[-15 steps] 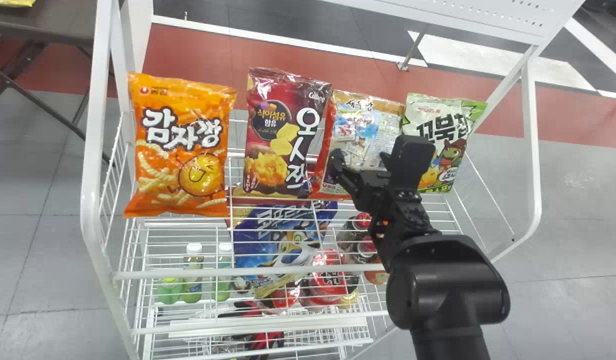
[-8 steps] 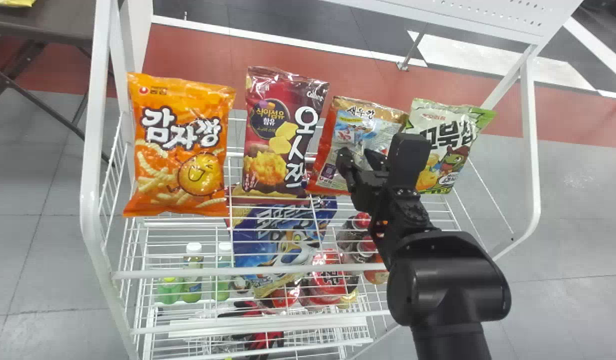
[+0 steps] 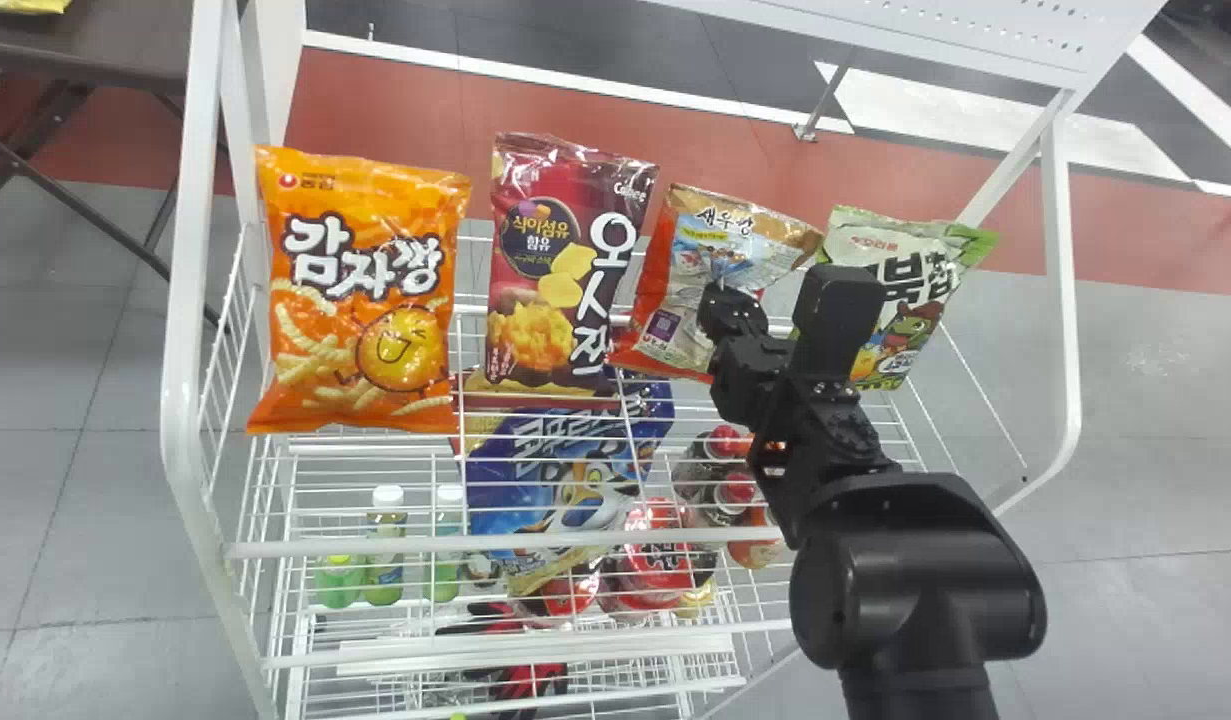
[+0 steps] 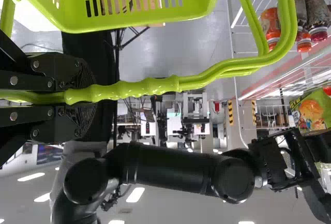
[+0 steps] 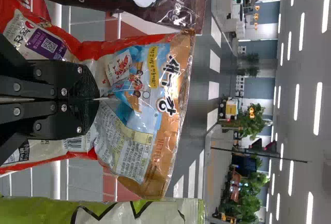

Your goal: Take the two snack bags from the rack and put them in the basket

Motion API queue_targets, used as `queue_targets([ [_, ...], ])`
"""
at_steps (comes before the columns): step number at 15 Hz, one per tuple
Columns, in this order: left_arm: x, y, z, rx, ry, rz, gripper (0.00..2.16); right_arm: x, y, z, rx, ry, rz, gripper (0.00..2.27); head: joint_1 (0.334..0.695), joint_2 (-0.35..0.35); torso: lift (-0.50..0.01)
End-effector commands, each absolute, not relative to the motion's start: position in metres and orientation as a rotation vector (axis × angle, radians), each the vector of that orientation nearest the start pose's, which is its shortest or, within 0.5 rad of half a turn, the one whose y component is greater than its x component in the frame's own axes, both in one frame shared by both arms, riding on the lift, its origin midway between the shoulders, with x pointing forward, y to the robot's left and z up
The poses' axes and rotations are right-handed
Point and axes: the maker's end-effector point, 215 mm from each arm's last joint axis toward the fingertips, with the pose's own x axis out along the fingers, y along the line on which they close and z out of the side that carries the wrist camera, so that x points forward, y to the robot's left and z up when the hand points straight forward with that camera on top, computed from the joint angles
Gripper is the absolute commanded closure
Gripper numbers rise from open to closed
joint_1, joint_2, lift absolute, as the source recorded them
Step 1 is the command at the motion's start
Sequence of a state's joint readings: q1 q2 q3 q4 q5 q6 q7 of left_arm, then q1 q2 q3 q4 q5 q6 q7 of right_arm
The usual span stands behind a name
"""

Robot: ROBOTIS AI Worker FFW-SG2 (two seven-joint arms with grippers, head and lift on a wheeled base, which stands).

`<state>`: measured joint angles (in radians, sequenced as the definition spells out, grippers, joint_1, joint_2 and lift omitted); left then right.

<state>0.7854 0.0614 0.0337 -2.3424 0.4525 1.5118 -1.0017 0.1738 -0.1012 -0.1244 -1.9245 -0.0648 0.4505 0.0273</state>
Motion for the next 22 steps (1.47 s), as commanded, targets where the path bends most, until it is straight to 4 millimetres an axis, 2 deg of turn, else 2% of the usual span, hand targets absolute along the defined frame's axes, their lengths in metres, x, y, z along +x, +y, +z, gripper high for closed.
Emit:
queue_targets([
  [1,0.074,0.001,-0.406,-1.049,1.256,-1.085,1.57,0.526,-0.315,-0.365,-0.013,0.254,-0.045,2.04,0.695,-0.350,-0.010],
  [4,0.072,-0.002,-0.406,-1.048,1.260,-1.092,1.57,0.518,-0.307,-0.349,0.035,0.227,0.022,2.04,0.695,-0.350,-0.010],
  [10,0.069,-0.003,-0.404,-1.054,1.261,-1.097,1.57,0.499,-0.283,-0.337,0.064,0.221,0.140,2.04,0.695,-0.350,-0.010],
  [13,0.068,-0.003,-0.402,-1.059,1.260,-1.101,1.57,0.467,-0.270,-0.328,0.053,0.239,0.177,2.04,0.695,-0.350,-0.010],
  [17,0.072,-0.004,-0.401,-1.061,1.241,-1.102,1.57,0.417,-0.272,-0.326,0.090,0.309,0.196,2.04,0.695,-0.350,-0.010],
  [20,0.080,-0.005,-0.402,-1.051,1.223,-1.098,1.57,0.376,-0.269,-0.347,0.143,0.456,0.223,2.04,0.695,-0.350,-0.010],
  [22,0.089,-0.004,-0.406,-1.037,1.194,-1.089,1.57,0.358,-0.265,-0.352,0.198,0.518,0.257,2.04,0.695,-0.350,-0.010],
])
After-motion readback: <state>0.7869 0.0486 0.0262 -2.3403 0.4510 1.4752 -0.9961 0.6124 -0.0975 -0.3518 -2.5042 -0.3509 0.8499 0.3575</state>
